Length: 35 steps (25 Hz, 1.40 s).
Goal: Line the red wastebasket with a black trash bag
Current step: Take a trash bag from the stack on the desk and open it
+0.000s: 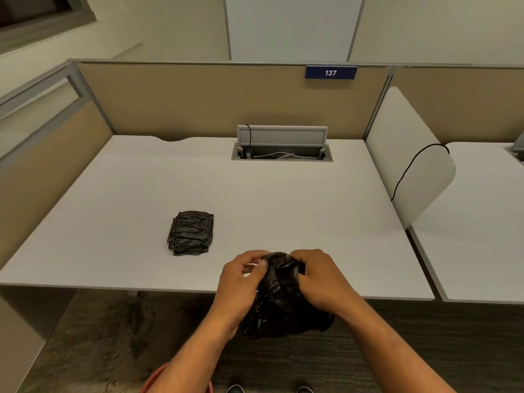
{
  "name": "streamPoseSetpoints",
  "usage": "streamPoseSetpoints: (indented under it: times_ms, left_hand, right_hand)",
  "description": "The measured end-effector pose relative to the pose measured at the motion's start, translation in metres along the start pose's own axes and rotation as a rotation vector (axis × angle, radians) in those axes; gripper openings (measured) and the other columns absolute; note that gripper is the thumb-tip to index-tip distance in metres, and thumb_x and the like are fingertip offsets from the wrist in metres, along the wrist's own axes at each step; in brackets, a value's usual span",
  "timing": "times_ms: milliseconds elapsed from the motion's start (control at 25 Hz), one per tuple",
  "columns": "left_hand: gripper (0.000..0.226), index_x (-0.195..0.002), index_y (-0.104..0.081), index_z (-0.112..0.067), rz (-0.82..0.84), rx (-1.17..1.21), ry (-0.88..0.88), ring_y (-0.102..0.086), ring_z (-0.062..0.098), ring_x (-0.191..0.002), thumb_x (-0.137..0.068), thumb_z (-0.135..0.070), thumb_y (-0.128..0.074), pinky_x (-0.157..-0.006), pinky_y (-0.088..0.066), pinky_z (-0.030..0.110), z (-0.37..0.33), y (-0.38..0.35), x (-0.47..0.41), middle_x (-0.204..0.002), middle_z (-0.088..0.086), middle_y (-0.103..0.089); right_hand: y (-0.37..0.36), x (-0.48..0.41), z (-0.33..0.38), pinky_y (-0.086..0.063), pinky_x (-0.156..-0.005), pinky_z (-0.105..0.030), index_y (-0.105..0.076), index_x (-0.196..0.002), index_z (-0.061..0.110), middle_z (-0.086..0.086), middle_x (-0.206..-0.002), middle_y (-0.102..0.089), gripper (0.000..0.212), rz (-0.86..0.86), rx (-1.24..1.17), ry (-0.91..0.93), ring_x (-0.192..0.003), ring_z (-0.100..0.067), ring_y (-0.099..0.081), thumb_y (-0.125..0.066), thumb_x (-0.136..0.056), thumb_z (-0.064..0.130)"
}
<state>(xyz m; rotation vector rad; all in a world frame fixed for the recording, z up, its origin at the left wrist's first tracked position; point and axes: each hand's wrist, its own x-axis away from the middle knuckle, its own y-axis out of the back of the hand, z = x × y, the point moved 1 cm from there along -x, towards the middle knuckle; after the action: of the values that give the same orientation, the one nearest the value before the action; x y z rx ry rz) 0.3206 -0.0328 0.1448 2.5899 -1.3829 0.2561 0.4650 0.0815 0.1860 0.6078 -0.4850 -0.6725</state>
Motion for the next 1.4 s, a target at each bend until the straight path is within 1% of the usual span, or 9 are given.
streamPoseSetpoints:
  times_ms: [160, 320, 480, 640, 800, 920, 1080, 1240, 1400]
  left_hand:
    - [0.024, -0.11, -0.066, -0.041, -0.283, -0.051, 0.0, -0.067, -0.005, -0.092, -0.093, -0.057, -0.074, -0.067, -0.051, 0.005, -0.001, -0.002, 0.017, -0.107, -0.01, -0.071]
    - [0.07, -0.107, -0.064, -0.042, -0.018, -0.244, 0.009, -0.07, -0.005, -0.089, -0.065, -0.097, -0.066, -0.067, -0.056, 0.011, -0.001, -0.014, 0.04, -0.098, -0.011, -0.073]
    - [0.008, -0.097, -0.078, -0.034, -0.031, -0.248, 0.062, -0.078, 0.007, -0.087, -0.094, -0.041, -0.08, -0.088, -0.067, 0.044, -0.006, -0.009, 0.034, -0.092, -0.006, -0.082]
    - [0.026, -0.1, -0.079, -0.029, -0.15, -0.106, 0.146, -0.083, 0.015, -0.091, -0.105, -0.01, -0.064, -0.083, -0.068, 0.038, -0.004, 0.025, 0.023, -0.094, -0.007, -0.086]
    - [0.035, -0.097, -0.079, -0.038, -0.223, -0.161, 0.055, -0.08, 0.006, -0.091, -0.109, -0.013, -0.057, -0.078, -0.066, 0.029, -0.006, 0.038, 0.011, -0.096, -0.016, -0.084]
    - [0.021, -0.1, -0.079, -0.031, -0.139, -0.233, -0.004, -0.082, 0.022, -0.089, -0.109, -0.022, -0.062, -0.084, -0.068, 0.051, -0.008, 0.034, 0.007, -0.09, 0.0, -0.086]
    - [0.017, -0.098, -0.081, -0.028, -0.056, -0.353, -0.086, -0.081, 0.018, -0.084, -0.103, -0.019, -0.068, -0.083, -0.066, 0.053, -0.013, 0.024, 0.006, -0.086, -0.002, -0.086]
    - [0.014, -0.095, -0.083, -0.031, -0.024, -0.485, -0.099, -0.077, 0.006, -0.078, -0.087, -0.019, -0.084, -0.073, -0.065, 0.034, -0.021, 0.029, 0.006, -0.082, -0.011, -0.082]
    - [0.029, -0.11, -0.084, -0.032, 0.123, -0.956, 0.019, -0.061, 0.005, -0.072, -0.082, -0.036, -0.091, -0.058, -0.038, 0.015, -0.013, 0.044, 0.008, -0.092, -0.009, -0.078]
  right_hand:
    - [-0.009, -0.006, -0.005, -0.045, -0.058, -0.028, -0.065, -0.075, 0.024, 0.004, -0.073, -0.069, 0.022, -0.169, -0.151, -0.041, -0.068, -0.011, -0.064, -0.059, -0.095, 0.03]
    - [-0.023, -0.009, -0.007, -0.038, -0.055, -0.014, -0.06, -0.07, 0.029, 0.01, -0.067, -0.068, 0.025, -0.205, -0.195, -0.086, -0.059, 0.002, -0.061, -0.062, -0.095, 0.029]
    - [-0.02, -0.008, -0.012, -0.041, -0.055, -0.022, -0.063, -0.073, 0.024, 0.006, -0.07, -0.067, 0.023, -0.228, -0.207, -0.106, -0.065, -0.004, -0.063, -0.062, -0.096, 0.025]
    - [-0.009, -0.001, -0.026, -0.041, -0.058, -0.03, -0.06, -0.071, 0.023, 0.002, -0.069, -0.063, 0.029, -0.241, -0.167, -0.103, -0.066, -0.015, -0.059, -0.066, -0.097, 0.034]
    - [-0.012, 0.009, -0.034, -0.054, -0.074, -0.036, -0.064, -0.086, 0.027, 0.005, -0.092, -0.068, 0.013, -0.165, -0.074, -0.135, -0.088, -0.017, -0.066, -0.072, -0.09, 0.037]
    - [-0.014, 0.017, -0.024, -0.043, -0.109, -0.041, -0.049, -0.134, 0.042, 0.013, -0.146, -0.044, 0.069, -0.121, 0.063, -0.034, -0.133, -0.009, -0.045, -0.077, -0.072, 0.053]
    - [-0.02, 0.012, 0.005, -0.039, -0.111, -0.043, -0.042, -0.148, 0.044, 0.018, -0.149, -0.051, 0.09, -0.002, 0.228, 0.099, -0.132, -0.007, -0.052, -0.066, -0.068, 0.077]
    - [-0.023, 0.002, 0.02, -0.055, -0.084, -0.039, -0.072, -0.109, 0.03, 0.007, -0.102, -0.077, 0.024, -0.03, 0.304, 0.081, -0.096, -0.019, -0.07, -0.06, -0.089, 0.028]
    - [-0.019, 0.002, 0.011, -0.058, -0.08, -0.034, -0.077, -0.104, 0.027, 0.007, -0.1, -0.078, 0.038, -0.097, 0.158, 0.084, -0.092, -0.014, -0.069, -0.054, -0.082, 0.005]
